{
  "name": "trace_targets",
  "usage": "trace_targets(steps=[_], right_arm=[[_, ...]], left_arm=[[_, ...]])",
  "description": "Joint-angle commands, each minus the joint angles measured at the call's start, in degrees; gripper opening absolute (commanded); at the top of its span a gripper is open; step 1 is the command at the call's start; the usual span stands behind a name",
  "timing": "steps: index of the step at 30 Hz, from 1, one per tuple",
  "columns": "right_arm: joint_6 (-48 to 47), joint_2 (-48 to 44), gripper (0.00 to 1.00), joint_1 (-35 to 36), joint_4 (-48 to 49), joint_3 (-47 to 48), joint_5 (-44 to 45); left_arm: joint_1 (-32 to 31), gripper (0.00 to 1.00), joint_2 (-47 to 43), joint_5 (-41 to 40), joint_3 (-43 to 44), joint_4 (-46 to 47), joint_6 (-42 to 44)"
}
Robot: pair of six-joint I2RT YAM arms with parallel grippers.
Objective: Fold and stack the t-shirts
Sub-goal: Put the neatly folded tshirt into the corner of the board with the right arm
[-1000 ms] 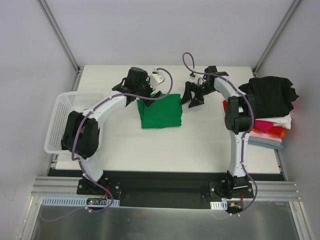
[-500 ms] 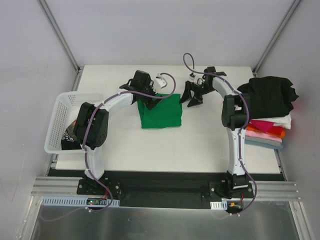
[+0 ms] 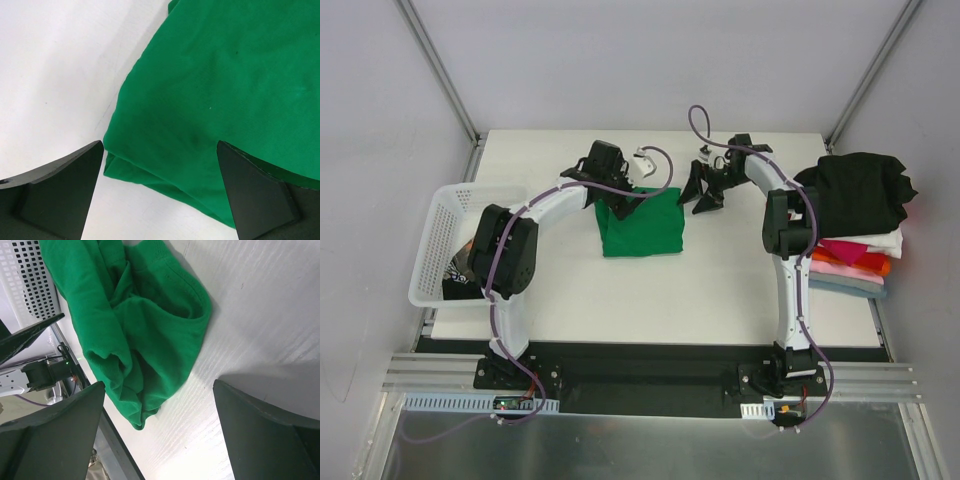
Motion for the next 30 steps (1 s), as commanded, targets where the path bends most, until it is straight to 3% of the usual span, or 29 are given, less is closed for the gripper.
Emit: trace_targets(steps=[1, 30], right_arm=[[0.7, -0.1, 0.93, 1.1, 1.3, -0.4, -2.8], [7.7, 2.1, 0.96, 4.8, 7.9, -3.9, -7.7]], left_arm=[[-0.9, 0.97, 1.0, 1.4, 2.3, -1.2, 1.2], [-1.4, 0.97, 2.4, 1.1, 3.9, -2.9, 1.1]])
